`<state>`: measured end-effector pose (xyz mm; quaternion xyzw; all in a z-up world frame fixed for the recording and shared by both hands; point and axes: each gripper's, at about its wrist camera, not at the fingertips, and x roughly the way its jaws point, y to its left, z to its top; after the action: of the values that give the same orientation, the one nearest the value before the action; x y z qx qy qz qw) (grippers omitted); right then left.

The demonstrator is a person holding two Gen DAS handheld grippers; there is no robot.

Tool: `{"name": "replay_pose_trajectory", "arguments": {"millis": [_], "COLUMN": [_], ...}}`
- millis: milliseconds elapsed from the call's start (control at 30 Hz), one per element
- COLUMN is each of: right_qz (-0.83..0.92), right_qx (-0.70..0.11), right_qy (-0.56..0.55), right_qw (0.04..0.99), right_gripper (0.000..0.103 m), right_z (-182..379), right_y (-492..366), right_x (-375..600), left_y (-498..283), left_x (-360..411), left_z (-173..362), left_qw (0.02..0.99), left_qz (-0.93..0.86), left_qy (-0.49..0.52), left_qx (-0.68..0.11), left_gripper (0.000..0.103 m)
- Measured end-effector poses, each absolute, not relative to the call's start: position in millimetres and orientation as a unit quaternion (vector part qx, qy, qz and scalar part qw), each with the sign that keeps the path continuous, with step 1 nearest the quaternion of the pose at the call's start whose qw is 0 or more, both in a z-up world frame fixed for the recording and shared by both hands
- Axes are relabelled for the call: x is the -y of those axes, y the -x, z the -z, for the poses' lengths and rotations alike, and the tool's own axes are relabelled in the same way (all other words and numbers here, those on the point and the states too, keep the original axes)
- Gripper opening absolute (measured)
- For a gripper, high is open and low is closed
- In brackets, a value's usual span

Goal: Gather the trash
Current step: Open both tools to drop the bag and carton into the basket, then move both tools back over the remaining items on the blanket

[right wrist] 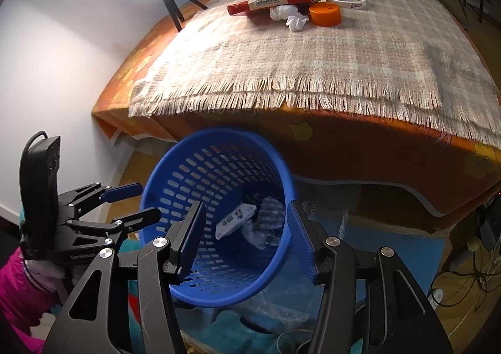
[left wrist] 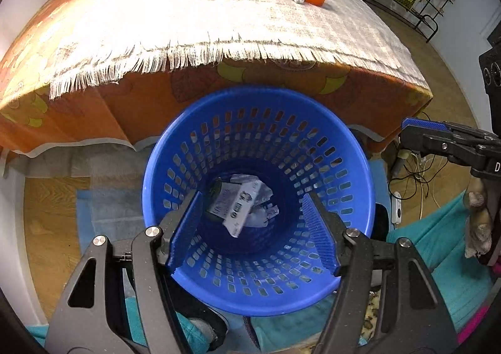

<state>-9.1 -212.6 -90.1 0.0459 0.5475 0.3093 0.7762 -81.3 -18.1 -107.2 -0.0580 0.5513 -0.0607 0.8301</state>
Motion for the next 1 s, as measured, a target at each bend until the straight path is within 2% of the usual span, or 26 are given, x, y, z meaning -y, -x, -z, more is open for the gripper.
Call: {"name": "replay_pose_trajectory", "arguments": {"millis": [233,367,600,1000], "right_qz": [-0.3,-0.287,-0.263,-0.26], "right_qx": [-0.545,-0.541,-0.535,-0.498], "right_qy": [-0.04,-0.034,-0.024,0.006], "right_qw": [0.782,0.789,0.803,0.827], "right_gripper": [0.061,0.068,0.072,0.072], "right_z": [89,86,77,59], "right_y": [9,6,-6,-37], "right_x": [213,214,218,219], "left_y": [80,77,63,4], "left_x": [18,19,22,15], "left_z": [105,103,87,49], "left_qw": [0.83,0.831,0.837,0.854], "left_qz": [0.061,0.064,0.071,0.078], "left_qy": [0.058,0.058,0.06,0.063], "left_qx": [-0.551,-0.55,-0.539,-0.511], "left_gripper": [0.068,0.068,0.068,0.068]}}
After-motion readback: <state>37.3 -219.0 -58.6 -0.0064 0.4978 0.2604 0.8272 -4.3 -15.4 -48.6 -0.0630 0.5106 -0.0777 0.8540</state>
